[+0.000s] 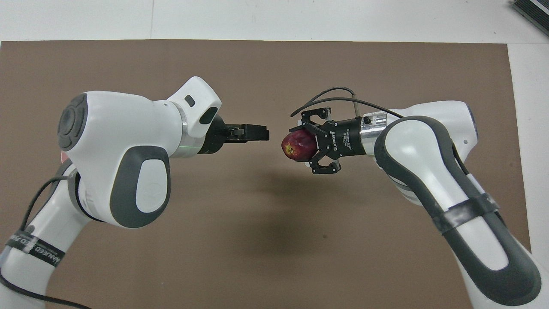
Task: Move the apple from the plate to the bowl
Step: 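Open the left gripper and pull it back from the apple, then carry the apple with the right gripper into the pink bowl and release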
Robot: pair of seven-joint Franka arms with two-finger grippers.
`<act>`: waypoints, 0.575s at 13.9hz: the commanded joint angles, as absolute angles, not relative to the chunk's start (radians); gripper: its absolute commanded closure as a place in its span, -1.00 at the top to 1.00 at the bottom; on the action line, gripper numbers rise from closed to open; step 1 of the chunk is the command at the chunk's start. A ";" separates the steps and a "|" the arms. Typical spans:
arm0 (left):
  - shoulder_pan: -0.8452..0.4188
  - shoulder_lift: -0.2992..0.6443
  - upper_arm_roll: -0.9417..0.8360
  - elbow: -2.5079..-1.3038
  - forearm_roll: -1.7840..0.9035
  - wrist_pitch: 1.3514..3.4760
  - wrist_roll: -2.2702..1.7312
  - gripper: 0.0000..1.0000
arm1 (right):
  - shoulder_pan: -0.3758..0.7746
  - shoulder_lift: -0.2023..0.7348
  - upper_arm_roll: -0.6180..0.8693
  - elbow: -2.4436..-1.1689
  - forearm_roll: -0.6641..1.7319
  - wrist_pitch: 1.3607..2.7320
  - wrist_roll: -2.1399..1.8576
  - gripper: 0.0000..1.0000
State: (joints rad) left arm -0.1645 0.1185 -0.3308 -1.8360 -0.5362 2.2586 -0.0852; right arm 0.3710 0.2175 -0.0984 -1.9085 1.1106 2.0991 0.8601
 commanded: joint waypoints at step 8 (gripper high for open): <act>0.041 0.107 -0.336 -1.841 -0.224 2.118 -0.100 1.00 | 0.244 0.157 -0.100 -1.910 0.286 2.022 0.430 -1.00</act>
State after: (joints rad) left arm -0.0127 0.1185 -0.3258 -1.8365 -0.2648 2.1249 -0.0895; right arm 0.2719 0.2059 -0.1021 -1.9051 0.4327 2.0637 0.5188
